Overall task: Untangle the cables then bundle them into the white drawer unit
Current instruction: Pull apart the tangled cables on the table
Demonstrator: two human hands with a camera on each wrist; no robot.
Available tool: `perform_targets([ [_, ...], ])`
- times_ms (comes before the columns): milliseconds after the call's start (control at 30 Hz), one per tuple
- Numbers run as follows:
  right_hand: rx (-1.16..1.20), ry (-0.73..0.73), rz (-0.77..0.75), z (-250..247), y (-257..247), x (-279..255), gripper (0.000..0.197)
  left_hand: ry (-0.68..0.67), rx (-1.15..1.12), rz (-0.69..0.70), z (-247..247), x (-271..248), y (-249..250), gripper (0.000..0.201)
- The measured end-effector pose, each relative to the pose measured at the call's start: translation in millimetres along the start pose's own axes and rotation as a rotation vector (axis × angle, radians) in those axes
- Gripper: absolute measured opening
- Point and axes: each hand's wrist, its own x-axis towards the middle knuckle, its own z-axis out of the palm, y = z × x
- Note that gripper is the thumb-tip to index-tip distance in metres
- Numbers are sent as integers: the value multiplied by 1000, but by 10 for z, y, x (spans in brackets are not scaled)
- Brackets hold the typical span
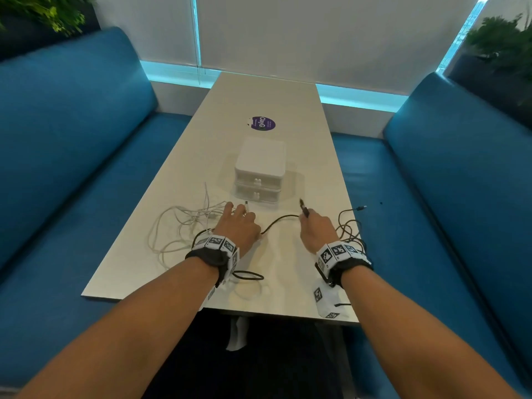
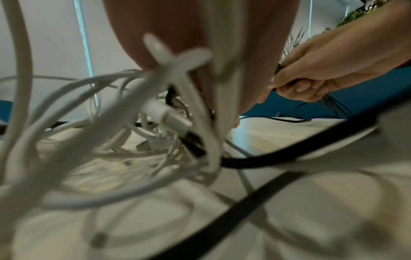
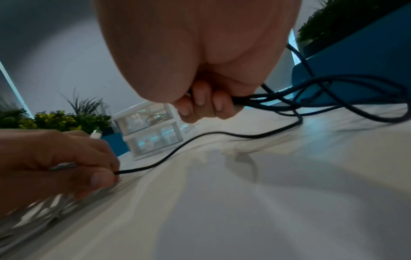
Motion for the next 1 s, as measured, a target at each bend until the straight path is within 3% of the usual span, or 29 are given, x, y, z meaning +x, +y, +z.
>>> perform_targets([
  [100,27,-117,-203,116,-143,-50,34,7,-32,34,-15,28,39,27],
  [200,-11,-236,-280,228,-229,-89,26,85,-53,71,-21,38,96,27],
  [467,-61,-320,-211,199,-151,-112,19,95,-9,98,81,37,-33,27],
  [767,-182,-139,15,39,79,-54,33,48,10,67,26,17,-29,27],
  [900,-125,-118,-105,116,-114,-69,35,25,27,45,18,13,1,25],
  [1000,-111,-236,-240,237,-302,-115,31,28,-2,29,-6,28,56,27],
])
